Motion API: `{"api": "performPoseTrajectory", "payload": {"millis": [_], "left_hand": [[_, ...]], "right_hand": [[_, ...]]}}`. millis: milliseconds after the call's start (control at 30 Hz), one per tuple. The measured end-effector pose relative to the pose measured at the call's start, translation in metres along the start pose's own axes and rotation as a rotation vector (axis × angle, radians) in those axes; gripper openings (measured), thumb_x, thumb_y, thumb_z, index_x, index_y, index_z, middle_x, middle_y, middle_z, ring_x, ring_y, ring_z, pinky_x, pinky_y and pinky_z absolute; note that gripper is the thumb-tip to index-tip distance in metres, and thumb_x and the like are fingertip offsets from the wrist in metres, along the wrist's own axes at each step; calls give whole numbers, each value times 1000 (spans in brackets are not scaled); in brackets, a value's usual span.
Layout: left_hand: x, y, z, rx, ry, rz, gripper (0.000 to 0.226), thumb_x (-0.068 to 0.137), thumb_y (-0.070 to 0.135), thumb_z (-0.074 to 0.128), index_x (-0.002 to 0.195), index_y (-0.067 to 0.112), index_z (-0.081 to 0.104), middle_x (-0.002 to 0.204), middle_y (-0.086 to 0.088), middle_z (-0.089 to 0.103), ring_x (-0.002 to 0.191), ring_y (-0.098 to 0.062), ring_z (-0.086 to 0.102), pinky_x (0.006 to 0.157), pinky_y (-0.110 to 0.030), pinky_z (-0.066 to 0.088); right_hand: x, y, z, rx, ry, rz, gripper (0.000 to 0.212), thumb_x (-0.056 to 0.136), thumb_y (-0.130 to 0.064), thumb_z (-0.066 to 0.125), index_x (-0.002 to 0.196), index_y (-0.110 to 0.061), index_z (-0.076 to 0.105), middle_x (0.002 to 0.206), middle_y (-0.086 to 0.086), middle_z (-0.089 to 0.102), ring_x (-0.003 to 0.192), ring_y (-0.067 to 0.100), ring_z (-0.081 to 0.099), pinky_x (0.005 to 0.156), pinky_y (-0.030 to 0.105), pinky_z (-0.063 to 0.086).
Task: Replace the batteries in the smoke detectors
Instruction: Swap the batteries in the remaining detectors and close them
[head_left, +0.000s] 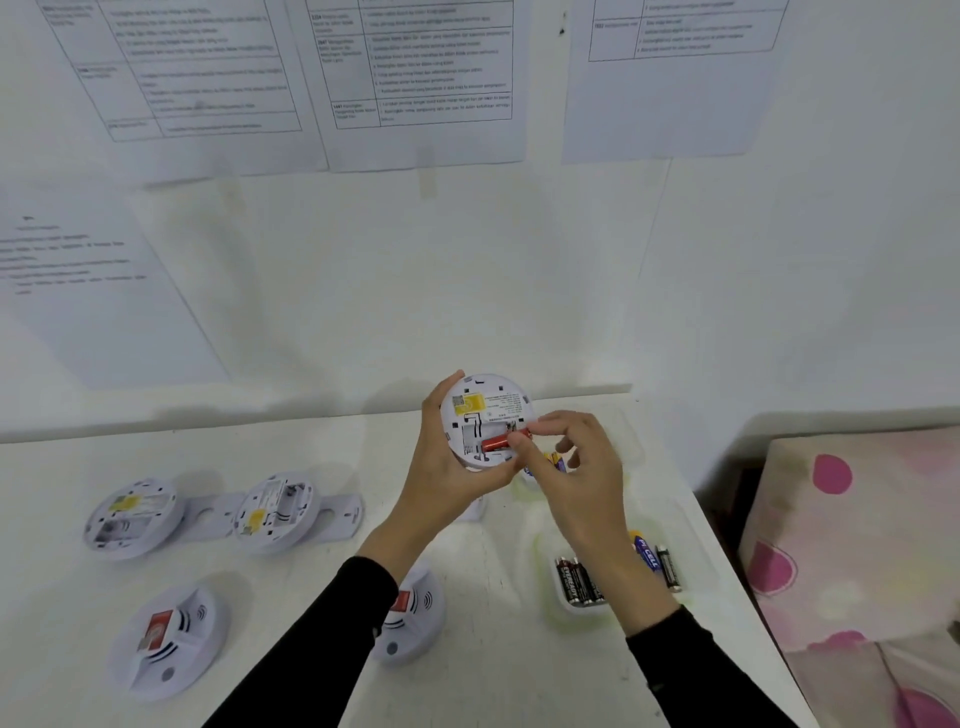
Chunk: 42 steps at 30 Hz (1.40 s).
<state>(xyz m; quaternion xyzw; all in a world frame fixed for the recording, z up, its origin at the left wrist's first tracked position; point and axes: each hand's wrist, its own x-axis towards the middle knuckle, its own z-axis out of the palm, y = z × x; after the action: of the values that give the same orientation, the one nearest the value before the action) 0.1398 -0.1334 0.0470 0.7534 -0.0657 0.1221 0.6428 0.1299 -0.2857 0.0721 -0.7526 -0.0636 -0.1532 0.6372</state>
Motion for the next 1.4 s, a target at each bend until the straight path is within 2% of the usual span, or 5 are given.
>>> {"api": "performPoseTrajectory", "payload": {"millis": [200,433,1033,1200,1400], "left_hand": [[-6,5,-7,11,-64,-25,109,69,1,87,151,30,21,144,11,43,128,-8,53,98,-32,53],[-8,9,-8,48,-121,-41,113,65,10,90,151,32,20,147,3,39,126,-6,53,93,-26,54],[-11,8,0,27,-106,-47,102,71,2,86,147,29,23,143,14,40,127,-6,52,91,-24,54],[-13,11,-1,-4,-81,-63,104,71,4,85,149,31,22,141,20,39,123,2,52,89,-17,51],[-17,10,-5,-8,-92,-73,101,70,5,86,147,32,26,141,12,42,120,2,55,88,-17,52]], "right_hand": [[17,0,-11,36,-234,232,5,83,-29,72,85,-26,75,114,-8,60,101,4,60,82,24,52],[38,-2,-27,361,-467,588,63,67,-12,83,122,-15,52,111,20,68,96,35,70,88,42,56],[40,3,-18,171,-495,550,56,75,-6,80,121,-22,54,107,24,67,95,33,69,85,36,58],[59,3,-32,170,-560,542,35,84,-29,73,116,-22,60,106,13,71,94,28,70,83,33,58],[97,57,-49,-998,-343,307,38,95,-8,48,59,-12,38,61,0,40,58,19,48,60,26,38]]}}
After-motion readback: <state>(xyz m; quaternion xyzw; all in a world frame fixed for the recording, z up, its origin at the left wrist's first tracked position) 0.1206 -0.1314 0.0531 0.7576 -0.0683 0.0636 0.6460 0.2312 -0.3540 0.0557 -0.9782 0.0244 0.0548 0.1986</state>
